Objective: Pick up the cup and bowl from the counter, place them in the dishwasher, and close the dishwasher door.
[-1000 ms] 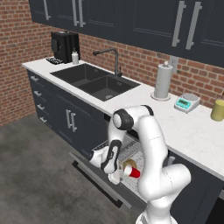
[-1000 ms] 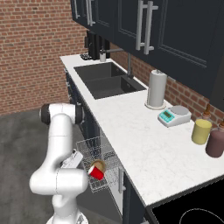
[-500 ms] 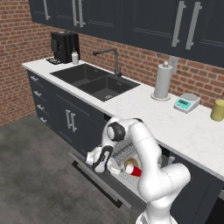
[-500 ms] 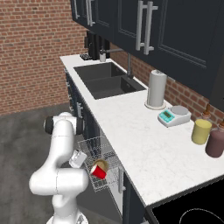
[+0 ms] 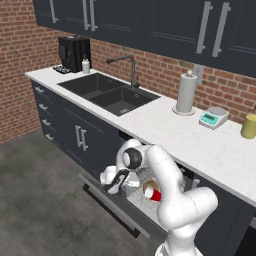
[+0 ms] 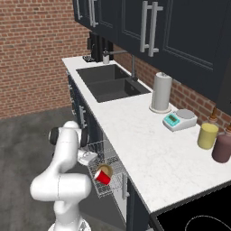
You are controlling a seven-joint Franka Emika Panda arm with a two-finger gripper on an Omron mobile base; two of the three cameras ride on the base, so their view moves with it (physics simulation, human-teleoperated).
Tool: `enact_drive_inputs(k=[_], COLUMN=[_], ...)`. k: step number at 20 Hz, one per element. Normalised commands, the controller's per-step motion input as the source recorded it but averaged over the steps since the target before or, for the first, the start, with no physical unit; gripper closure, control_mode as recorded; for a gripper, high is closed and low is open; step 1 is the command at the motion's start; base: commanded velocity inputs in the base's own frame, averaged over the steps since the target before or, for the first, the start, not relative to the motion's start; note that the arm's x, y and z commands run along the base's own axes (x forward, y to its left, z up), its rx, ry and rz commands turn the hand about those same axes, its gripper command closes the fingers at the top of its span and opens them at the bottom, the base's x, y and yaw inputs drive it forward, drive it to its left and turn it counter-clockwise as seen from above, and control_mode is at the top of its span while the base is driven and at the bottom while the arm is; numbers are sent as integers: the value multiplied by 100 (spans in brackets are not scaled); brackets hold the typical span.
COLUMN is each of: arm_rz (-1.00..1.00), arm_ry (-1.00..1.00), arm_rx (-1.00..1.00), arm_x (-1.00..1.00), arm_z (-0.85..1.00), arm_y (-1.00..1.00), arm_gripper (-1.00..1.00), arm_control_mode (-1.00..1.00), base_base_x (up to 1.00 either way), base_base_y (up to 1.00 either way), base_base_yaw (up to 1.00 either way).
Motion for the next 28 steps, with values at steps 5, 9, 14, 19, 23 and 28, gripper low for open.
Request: enact_drive_inputs(k=[5,9,14,19,23,28], arm_rz=[2,15,11,1,0,0], arm_ry=[0,4,2,10,24,23], arm_rx=[12,43,43,45,35,33], arm_x=[-8,-97,-98,-55,0,0], arm_z=[0,34,82,22,-61,-70], arm_y=[-69,-3,31,21,40,54], arm_gripper=[-100,-100,-100,-100,-100,-100], arm_control_mode=[-100,-100,-100,-100,-100,-100], base_base_x=[0,0,0,0,0,0], base_base_y=[0,0,0,0,0,0], base_base_yaw=[0,0,0,0,0,0])
